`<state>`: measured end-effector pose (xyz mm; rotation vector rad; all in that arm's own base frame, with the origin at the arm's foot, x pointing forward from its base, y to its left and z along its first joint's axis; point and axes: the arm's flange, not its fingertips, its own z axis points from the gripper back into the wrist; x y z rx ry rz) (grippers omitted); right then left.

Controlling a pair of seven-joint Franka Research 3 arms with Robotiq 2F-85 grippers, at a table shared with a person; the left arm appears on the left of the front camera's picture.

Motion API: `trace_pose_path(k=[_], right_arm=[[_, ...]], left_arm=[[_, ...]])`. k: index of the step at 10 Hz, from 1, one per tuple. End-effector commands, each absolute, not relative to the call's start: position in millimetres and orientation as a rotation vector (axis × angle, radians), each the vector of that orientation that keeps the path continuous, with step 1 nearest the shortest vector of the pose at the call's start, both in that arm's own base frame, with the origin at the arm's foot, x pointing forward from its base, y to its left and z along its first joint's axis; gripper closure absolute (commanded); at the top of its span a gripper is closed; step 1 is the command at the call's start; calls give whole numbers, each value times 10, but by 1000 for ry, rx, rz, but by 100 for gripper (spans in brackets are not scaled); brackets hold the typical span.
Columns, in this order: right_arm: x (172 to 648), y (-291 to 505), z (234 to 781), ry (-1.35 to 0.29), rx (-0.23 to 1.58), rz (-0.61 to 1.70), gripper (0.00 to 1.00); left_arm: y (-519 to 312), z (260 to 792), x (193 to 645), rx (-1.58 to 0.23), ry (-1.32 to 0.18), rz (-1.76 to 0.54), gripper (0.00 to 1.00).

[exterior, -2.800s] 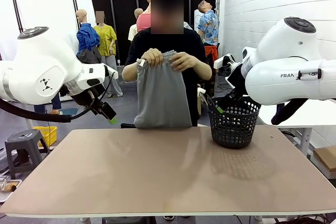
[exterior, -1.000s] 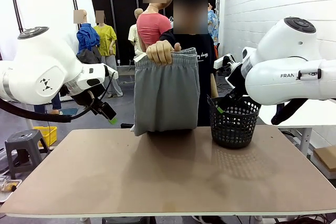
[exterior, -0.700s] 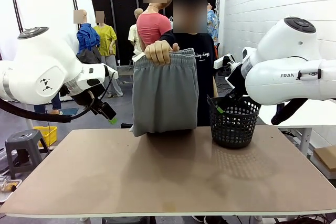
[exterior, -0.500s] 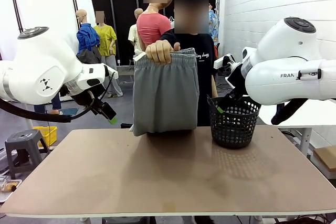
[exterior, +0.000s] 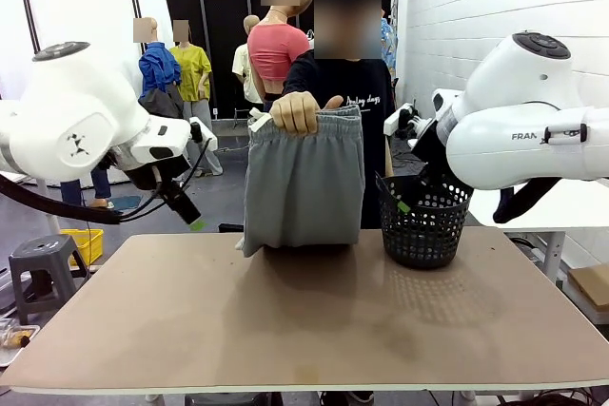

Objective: Fold the training pants.
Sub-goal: Grab both ends of the Training pants handed by a person.

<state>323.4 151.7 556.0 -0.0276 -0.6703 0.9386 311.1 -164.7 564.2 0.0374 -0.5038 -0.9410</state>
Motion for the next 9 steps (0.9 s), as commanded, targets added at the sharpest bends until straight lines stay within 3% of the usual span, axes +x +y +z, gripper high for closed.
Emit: trace_pose_path(k=[1, 5, 7, 9], right_arm=[[3359, 1347, 5641, -613, -110, 1154, 0], [3568, 1226, 5501, -581, -119, 1358, 0], [3609, 1261, 5413, -536, -145, 1394, 0], [3557, 1237, 5422, -548, -140, 1367, 0]], left_arm=[[-1460, 5820, 3121, 108, -419, -1169, 0], [-1329, 5682, 3427, 56, -225, -1478, 0], [-1334, 5621, 3594, 48, -189, -1515, 0], [-1339, 5544, 3482, 49, -206, -1497, 0]])
